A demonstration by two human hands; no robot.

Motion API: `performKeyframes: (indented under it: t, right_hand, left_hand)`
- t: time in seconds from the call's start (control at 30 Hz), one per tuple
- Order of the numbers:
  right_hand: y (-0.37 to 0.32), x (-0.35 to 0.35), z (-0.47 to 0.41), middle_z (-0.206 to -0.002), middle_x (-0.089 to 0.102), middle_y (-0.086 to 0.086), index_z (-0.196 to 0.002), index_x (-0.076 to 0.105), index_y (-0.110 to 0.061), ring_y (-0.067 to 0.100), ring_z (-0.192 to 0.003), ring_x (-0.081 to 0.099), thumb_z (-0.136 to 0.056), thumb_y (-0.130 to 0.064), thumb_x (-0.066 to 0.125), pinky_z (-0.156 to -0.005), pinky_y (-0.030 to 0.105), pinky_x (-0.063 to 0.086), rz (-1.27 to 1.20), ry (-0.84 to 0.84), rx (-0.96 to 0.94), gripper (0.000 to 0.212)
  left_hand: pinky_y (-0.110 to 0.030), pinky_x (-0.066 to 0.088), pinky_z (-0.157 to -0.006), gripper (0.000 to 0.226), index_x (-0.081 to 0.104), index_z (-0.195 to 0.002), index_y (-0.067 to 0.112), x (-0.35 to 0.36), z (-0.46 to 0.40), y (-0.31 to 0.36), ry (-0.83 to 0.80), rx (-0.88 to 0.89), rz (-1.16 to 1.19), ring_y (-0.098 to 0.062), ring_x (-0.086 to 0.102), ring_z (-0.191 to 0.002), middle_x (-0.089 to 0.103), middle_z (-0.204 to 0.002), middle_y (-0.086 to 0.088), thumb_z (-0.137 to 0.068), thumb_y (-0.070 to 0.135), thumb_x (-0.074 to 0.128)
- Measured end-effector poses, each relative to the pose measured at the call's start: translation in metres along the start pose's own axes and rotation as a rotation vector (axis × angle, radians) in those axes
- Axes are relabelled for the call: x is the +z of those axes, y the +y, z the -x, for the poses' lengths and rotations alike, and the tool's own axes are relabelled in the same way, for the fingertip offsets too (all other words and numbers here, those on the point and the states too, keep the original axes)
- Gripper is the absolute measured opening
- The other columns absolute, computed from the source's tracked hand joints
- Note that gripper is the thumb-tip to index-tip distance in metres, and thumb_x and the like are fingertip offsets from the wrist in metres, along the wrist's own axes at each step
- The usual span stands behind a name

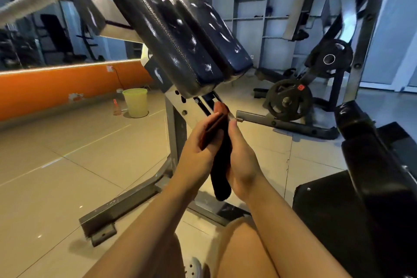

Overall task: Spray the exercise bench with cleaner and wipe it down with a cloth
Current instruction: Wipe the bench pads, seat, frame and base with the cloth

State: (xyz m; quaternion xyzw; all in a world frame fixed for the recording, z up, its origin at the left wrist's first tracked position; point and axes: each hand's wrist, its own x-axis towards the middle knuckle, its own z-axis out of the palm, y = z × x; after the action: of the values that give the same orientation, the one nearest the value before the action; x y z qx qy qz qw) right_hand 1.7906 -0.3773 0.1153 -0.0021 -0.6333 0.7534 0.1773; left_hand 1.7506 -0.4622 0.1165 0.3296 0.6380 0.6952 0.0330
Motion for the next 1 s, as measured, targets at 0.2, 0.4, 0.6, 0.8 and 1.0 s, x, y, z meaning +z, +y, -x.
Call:
performKeyframes:
  t: [0.2, 0.4, 0.6, 0.8, 1.0]
  right_hand:
    - [-0.003, -0.001, 0.001, -0.137, 0.051, -0.008, -0.146, 0.027, -0.047, 0.018, -0.130, 0.047, -0.105, -0.029, 0.039, -0.105, 0.045, 0.046, 0.159, 0.147, -0.043, 0.046]
    - [-0.003, -0.016, 0.009, -0.114, 0.061, -0.010, -0.123, 0.051, -0.041, 0.017, -0.109, 0.062, -0.102, -0.009, 0.047, -0.083, 0.038, 0.059, 0.394, -0.052, 0.135, 0.039]
    - [0.000, -0.036, 0.029, -0.099, 0.068, 0.006, -0.101, 0.061, -0.016, 0.022, -0.088, 0.069, -0.092, -0.017, 0.065, -0.073, 0.035, 0.061, 0.652, -0.105, 0.257, 0.010]
    - [-0.005, -0.040, 0.069, -0.104, 0.049, -0.011, -0.086, 0.060, -0.027, 0.012, -0.092, 0.055, -0.084, -0.038, 0.072, -0.072, 0.025, 0.052, 1.085, -0.086, 0.237, 0.017]
    - [-0.005, -0.048, 0.131, -0.082, 0.066, 0.000, -0.090, 0.059, -0.021, 0.011, -0.056, 0.067, -0.086, -0.022, 0.073, -0.050, 0.018, 0.049, 1.000, -0.019, 0.391, 0.014]
  left_hand:
    - [-0.022, 0.047, -0.083, 0.018, 0.058, -0.109, 0.041, -0.018, 0.010, -0.001, 0.001, -0.129, 0.059, -0.008, 0.061, -0.103, 0.066, -0.110, 0.010, -0.099, 0.036, 0.044]
    - [-0.029, 0.047, -0.087, 0.023, 0.060, -0.110, 0.039, -0.041, 0.022, -0.005, -0.201, -0.194, -0.176, -0.008, 0.061, -0.099, 0.065, -0.102, 0.014, -0.103, 0.026, 0.043]
    - [-0.019, 0.041, -0.079, 0.018, 0.062, -0.107, 0.031, -0.063, 0.040, -0.005, -0.306, -0.285, -0.381, -0.010, 0.059, -0.096, 0.063, -0.098, 0.009, -0.101, 0.030, 0.045]
    - [-0.015, 0.045, -0.071, 0.012, 0.064, -0.093, 0.033, -0.072, 0.061, -0.008, -0.339, -0.242, -0.719, 0.000, 0.057, -0.086, 0.060, -0.091, 0.018, -0.092, 0.022, 0.061]
    - [-0.037, 0.054, -0.083, 0.015, 0.068, -0.099, 0.023, -0.045, 0.096, -0.011, -0.363, -0.153, -0.933, -0.014, 0.060, -0.095, 0.066, -0.101, 0.005, -0.085, 0.027, 0.072]
